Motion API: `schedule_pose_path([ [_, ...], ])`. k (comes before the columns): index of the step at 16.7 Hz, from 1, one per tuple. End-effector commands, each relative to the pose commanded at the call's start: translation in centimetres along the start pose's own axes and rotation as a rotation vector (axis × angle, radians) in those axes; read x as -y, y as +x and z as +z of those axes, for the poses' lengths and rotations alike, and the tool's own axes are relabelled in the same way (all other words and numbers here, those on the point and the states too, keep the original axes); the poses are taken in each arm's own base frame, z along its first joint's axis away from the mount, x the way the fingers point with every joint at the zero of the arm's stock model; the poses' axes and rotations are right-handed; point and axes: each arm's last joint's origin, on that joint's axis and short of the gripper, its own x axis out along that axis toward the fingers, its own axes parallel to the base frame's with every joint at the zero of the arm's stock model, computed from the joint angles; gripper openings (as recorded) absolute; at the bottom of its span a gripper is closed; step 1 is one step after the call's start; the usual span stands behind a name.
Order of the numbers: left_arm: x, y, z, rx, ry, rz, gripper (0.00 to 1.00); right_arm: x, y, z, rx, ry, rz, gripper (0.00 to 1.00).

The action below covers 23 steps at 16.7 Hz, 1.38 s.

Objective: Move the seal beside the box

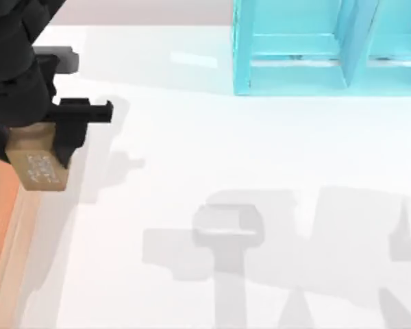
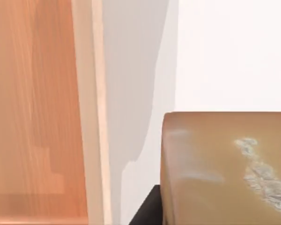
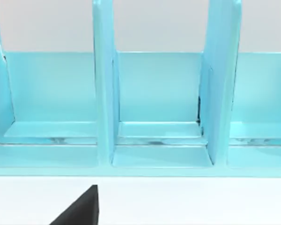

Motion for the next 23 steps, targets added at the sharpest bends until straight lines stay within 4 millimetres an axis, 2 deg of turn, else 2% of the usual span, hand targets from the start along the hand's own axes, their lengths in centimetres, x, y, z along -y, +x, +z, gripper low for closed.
schedule_pose_path([
  [7, -0.1, 0.2, 0.0, 0.006, 0.004, -0.001, 0.0, 0.0, 0.0, 0.0, 0.0, 0.0, 0.0, 1.0],
  [17, -0.2, 6.1, -0.1, 0.005, 0.0, -0.003, 0.0, 0.0, 0.0, 0.0, 0.0, 0.0, 0.0, 1.0],
  [22, -0.2, 6.4, -0.1, 0.002, 0.0, -0.002, 0.0, 0.0, 0.0, 0.0, 0.0, 0.0, 0.0, 1.0],
  [23, -0.2, 6.4, -0.1, 0.002, 0.0, -0.002, 0.08, 0.0, 0.0, 0.0, 0.0, 0.0, 0.0, 1.0],
])
